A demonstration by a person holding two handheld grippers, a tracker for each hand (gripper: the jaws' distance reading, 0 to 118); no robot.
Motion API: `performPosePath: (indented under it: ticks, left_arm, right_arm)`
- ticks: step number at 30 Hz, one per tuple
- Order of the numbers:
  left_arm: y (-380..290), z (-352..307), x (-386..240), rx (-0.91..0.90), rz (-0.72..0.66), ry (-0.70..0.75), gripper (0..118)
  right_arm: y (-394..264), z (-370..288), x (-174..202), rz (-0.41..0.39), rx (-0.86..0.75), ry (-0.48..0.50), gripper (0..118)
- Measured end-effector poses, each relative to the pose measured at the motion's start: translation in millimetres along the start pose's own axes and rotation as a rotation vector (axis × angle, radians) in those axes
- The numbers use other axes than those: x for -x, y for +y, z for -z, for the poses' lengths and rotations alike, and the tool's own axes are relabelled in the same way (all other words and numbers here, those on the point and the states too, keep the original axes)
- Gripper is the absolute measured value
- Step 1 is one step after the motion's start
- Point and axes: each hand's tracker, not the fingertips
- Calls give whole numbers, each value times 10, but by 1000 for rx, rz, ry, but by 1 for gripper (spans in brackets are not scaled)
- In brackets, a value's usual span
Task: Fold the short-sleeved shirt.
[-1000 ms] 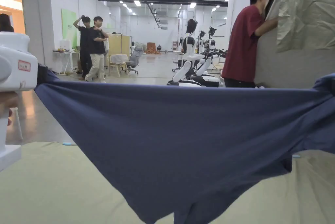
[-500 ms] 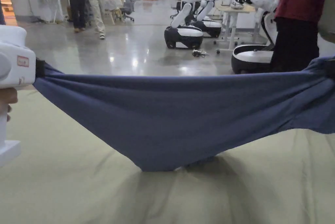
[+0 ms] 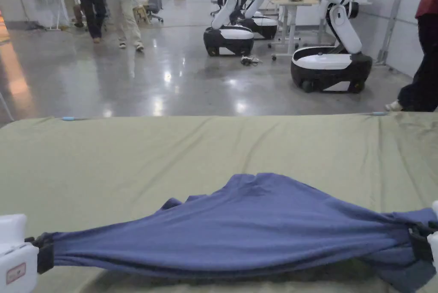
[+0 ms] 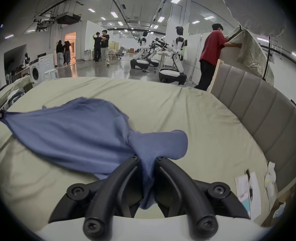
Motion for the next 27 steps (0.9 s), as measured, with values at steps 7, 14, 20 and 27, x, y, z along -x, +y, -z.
performPosePath:
  ticks: [7, 14, 20, 27]
  left_arm:
    - [-639, -1059, 235, -3, 2, -46, 2]
    - [-1284, -1778, 402, 49, 34, -100, 2]
    - [-1721, -1735, 453, 98, 1, -70, 3]
    - [-1797, -1981, 467, 33, -89, -35, 116]
  right_arm:
    - [-732, -1045, -176, 16, 17, 29, 12]
    - [-1380, -1879, -258, 1, 47, 39, 12]
    - [-1813, -1879, -264, -8, 104, 48, 12]
    - [-1803, -2158, -148, 81, 45, -39, 115]
